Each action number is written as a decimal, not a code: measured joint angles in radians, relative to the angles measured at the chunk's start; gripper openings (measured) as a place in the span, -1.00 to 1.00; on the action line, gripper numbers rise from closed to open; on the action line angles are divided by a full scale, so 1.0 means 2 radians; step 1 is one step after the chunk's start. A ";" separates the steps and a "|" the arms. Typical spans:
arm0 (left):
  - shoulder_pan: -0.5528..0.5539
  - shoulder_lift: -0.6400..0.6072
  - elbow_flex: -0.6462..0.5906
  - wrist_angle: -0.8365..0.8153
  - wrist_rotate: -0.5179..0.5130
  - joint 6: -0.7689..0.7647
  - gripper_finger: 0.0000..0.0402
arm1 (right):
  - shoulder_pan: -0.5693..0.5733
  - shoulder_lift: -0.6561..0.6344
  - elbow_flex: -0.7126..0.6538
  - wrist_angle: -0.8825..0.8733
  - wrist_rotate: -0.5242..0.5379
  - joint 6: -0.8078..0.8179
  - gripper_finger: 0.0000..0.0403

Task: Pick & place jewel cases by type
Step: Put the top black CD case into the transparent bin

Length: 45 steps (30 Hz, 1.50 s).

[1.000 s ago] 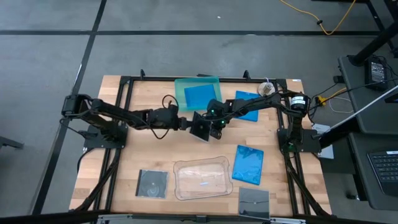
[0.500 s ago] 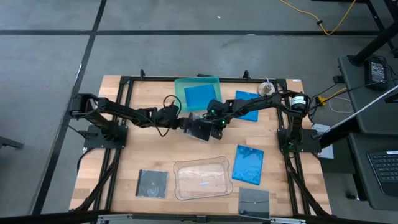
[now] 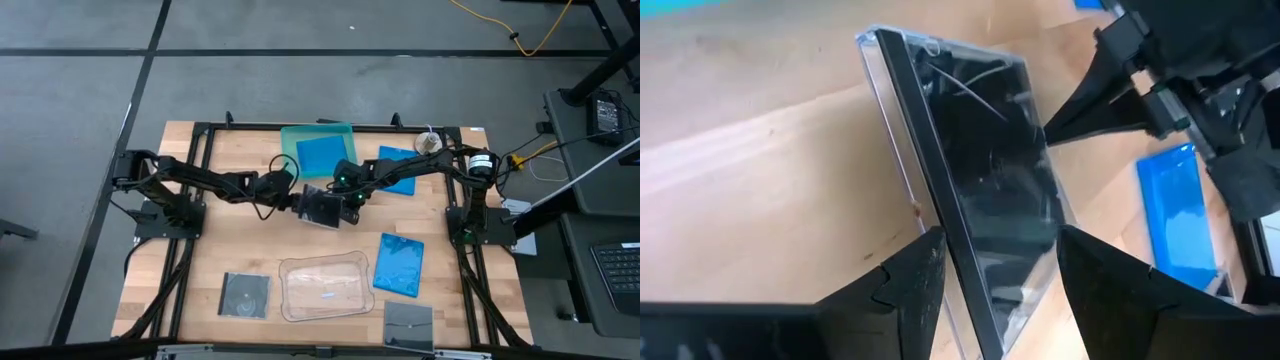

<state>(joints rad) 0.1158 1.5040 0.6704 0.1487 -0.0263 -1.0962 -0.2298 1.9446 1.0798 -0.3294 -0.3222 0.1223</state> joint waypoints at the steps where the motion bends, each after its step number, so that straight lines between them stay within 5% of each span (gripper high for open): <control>1: 0.000 0.000 0.000 0.001 -0.002 0.000 -0.09 | 0.000 0.000 0.000 0.000 0.000 0.000 -0.98; 7: 0.000 -0.006 0.000 0.012 -0.007 0.000 -0.09 | 0.000 0.000 0.000 -0.002 0.001 -0.001 -0.98; 11: -0.001 -0.017 0.018 0.090 0.005 0.021 -0.09 | 0.000 0.000 -0.004 0.012 0.003 -0.002 -0.98; 39: 0.020 -0.002 0.031 -0.048 0.024 0.044 -0.09 | 0.002 0.001 -0.010 0.018 -0.007 0.000 -0.98; 45: 0.017 -0.002 0.031 -0.048 0.032 0.040 -0.24 | 0.002 0.001 -0.010 0.018 -0.008 0.000 -0.98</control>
<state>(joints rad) 0.1505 1.4990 0.7319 0.0531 0.0382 -1.0157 -0.2256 1.9469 1.0603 -0.2938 -0.3378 0.1219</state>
